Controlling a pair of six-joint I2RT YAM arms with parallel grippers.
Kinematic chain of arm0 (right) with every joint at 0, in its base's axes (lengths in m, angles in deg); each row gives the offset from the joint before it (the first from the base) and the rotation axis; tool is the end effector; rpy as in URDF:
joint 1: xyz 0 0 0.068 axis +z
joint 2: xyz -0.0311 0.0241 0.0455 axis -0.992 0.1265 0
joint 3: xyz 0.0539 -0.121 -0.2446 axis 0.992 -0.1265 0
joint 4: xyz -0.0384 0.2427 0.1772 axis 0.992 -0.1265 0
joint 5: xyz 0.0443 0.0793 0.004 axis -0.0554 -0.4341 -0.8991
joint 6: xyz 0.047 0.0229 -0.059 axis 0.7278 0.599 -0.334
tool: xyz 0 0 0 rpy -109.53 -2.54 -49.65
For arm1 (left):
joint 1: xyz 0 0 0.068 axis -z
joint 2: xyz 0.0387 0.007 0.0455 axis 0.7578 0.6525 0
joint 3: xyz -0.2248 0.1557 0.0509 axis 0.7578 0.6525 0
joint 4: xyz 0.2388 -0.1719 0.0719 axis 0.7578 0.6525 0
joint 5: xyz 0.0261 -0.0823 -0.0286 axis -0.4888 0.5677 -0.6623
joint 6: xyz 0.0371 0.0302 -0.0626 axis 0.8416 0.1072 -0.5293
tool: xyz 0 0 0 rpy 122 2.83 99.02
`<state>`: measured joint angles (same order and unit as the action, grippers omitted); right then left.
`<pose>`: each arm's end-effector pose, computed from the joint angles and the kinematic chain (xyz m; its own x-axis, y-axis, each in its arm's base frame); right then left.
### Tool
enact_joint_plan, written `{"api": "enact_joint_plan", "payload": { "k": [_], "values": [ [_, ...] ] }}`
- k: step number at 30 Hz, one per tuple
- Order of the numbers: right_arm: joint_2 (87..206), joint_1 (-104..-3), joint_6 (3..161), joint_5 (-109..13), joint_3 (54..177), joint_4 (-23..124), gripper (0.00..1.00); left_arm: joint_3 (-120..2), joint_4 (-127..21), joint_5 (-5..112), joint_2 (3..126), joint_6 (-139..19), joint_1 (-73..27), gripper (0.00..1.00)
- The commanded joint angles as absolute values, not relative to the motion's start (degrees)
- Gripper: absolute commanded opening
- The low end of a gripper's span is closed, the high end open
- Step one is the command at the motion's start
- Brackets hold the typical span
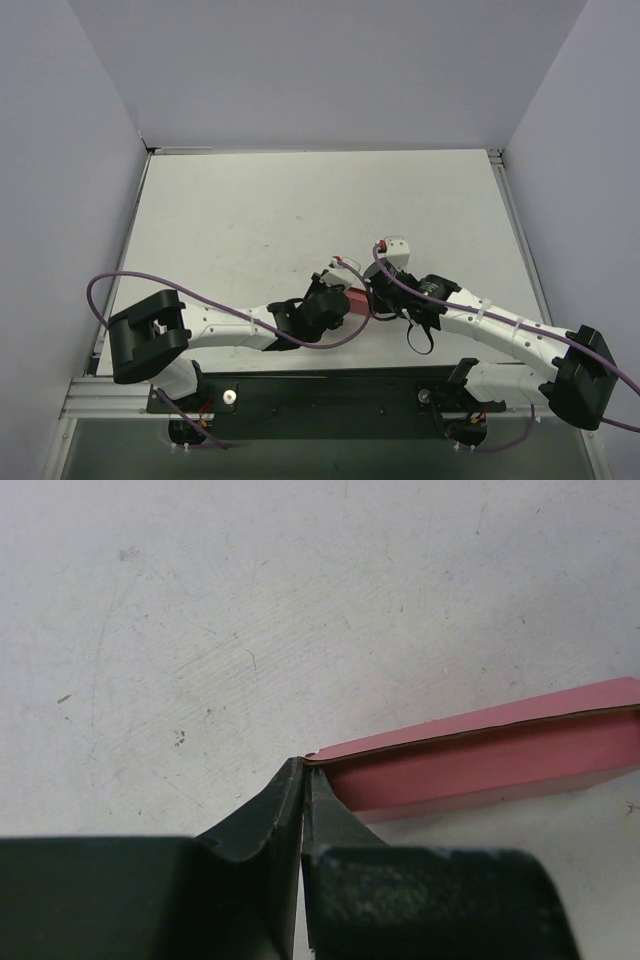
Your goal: Fold the paper box
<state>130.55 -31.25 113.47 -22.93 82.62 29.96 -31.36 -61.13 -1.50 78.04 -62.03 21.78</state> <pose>0.2008 0.2199 0.2060 -0.7190 0.0454 -0.6935 -0.2144 0.9347 0.2835 0.1644 -0.3277 0.1567 -0.2869 0.3218 -0.9023 0.3974 0.8970 0.1936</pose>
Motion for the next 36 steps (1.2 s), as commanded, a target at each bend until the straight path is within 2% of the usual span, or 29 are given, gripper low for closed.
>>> {"api": "enact_joint_plan", "payload": {
  "k": [1,5,8,19,24,28,36],
  "values": [
    [132.2,-30.9,114.7,-20.6,81.4,24.1,0.0,-30.6,-54.9,4.2,76.5,-58.5,22.4,0.14],
    [132.5,-31.0,115.0,-20.1,82.2,24.1,0.0,-29.9,-56.1,5.1,73.3,-56.4,22.4,0.29],
    [132.9,-30.9,114.5,-20.0,83.1,23.9,0.0,-28.5,-58.0,7.3,71.0,-54.5,22.4,0.38],
    [134.2,-30.9,114.1,-19.7,84.7,23.4,0.0,-24.1,-58.4,12.8,62.5,-55.5,21.0,0.58],
    [133.8,-30.9,114.2,-19.8,84.6,23.4,0.0,-20.2,-57.6,20.1,52.4,-60.2,16.0,0.62],
    [133.5,-30.6,114.2,-19.7,84.6,23.5,0.0,-19.3,-56.3,28.5,47.5,-64.3,8.3,0.62],
    [133.0,-30.3,114.4,-19.5,84.3,23.5,0.0,-28.4,-52.3,38.6,54.1,-77.8,-0.8,0.65]
  ]
}}
